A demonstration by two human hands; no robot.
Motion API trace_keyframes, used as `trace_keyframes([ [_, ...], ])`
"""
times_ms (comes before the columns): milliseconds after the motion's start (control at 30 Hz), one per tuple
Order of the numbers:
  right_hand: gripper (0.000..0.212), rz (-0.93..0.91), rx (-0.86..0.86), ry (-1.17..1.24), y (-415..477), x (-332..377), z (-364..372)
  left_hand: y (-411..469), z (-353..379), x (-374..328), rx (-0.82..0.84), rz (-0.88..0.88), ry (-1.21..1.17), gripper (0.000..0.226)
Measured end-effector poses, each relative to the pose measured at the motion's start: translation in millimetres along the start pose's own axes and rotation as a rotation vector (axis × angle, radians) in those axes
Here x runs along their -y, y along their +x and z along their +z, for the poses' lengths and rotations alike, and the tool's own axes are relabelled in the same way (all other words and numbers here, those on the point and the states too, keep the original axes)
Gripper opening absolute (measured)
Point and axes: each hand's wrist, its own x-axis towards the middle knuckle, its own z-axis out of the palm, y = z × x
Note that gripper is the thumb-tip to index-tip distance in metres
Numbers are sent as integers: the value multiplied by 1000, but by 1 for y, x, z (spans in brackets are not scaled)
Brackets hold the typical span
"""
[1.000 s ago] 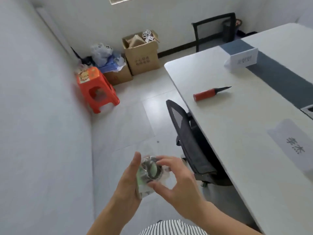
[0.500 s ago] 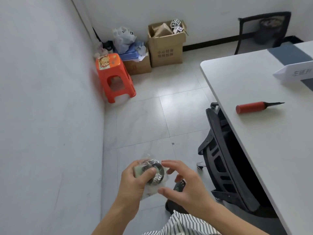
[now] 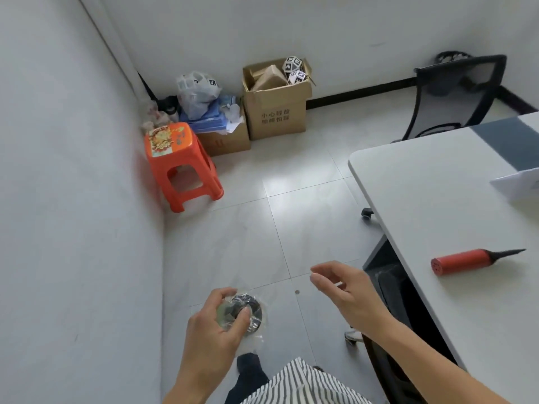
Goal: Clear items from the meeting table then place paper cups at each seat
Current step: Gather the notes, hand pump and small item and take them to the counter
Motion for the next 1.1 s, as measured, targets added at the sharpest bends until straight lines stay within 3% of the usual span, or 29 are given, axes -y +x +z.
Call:
trace_keyframes([
  [300, 22, 423, -526, 26, 87, -54, -57, 192, 11, -14, 264, 167, 53, 27],
  [467, 23, 631, -832, 67, 104, -62, -84, 296, 25, -60, 454, 264, 99, 26],
  [633, 38, 870, -1076, 8, 103, -94, -130, 358, 62, -108, 567, 314, 127, 30],
  [800, 62, 1149, -1140, -115, 111, -147, -178, 384, 110, -147, 679, 321, 158, 24],
  [933, 79, 1325, -1099, -41, 132, -194, -199, 409, 148, -172, 695, 322, 227, 25],
  [1100, 56, 1411, -1105, -52, 164, -220, -204, 442, 182, -201, 696, 360, 297, 23],
])
